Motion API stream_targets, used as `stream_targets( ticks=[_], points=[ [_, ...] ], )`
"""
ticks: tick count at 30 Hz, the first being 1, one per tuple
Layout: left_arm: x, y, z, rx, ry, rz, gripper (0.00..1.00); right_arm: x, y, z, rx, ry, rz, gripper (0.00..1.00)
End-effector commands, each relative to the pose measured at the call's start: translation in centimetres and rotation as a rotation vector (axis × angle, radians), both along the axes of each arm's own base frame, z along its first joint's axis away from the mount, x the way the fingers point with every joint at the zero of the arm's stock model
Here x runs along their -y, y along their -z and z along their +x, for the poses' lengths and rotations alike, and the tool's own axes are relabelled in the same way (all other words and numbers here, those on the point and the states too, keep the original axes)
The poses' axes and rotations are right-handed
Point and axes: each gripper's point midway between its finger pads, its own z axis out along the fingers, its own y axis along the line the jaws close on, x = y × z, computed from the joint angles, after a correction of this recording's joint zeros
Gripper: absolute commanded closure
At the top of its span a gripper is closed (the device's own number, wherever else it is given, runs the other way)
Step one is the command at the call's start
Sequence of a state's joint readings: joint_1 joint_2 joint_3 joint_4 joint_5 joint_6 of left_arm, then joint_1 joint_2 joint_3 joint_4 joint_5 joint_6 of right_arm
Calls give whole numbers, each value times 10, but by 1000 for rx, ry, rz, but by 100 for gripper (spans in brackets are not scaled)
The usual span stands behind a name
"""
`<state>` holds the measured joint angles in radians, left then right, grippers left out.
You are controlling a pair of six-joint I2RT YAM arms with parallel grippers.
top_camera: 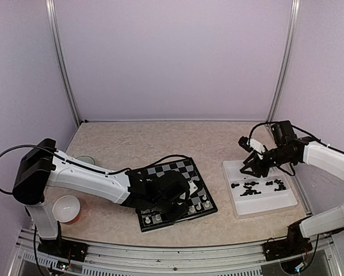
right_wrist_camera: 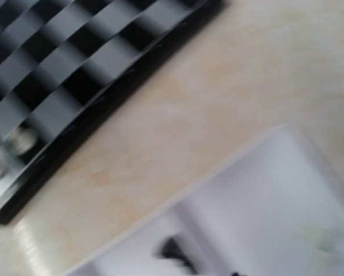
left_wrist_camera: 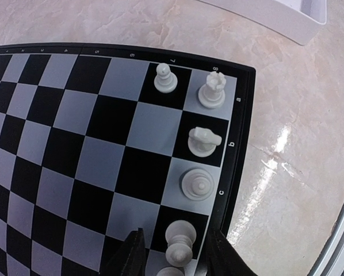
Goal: Set up the chess pieces on the board
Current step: Place the king at e1.
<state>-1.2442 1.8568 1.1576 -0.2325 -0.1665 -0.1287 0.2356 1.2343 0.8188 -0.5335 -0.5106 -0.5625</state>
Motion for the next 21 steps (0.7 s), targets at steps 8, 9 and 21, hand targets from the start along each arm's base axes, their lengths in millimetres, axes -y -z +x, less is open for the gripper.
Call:
stream_targets(
  ticks=[8,9,21],
  points=[
    [26,-131,28,181,-42,-250,55,126,13,72,-143,428,-140,66],
    [30,-137,30,190,-48,-273,54,135,21,72,-167,452,-165,68],
    [66,-164,64,128,-19,-488,52,183,80,67,-330,603,-390,74]
  ],
)
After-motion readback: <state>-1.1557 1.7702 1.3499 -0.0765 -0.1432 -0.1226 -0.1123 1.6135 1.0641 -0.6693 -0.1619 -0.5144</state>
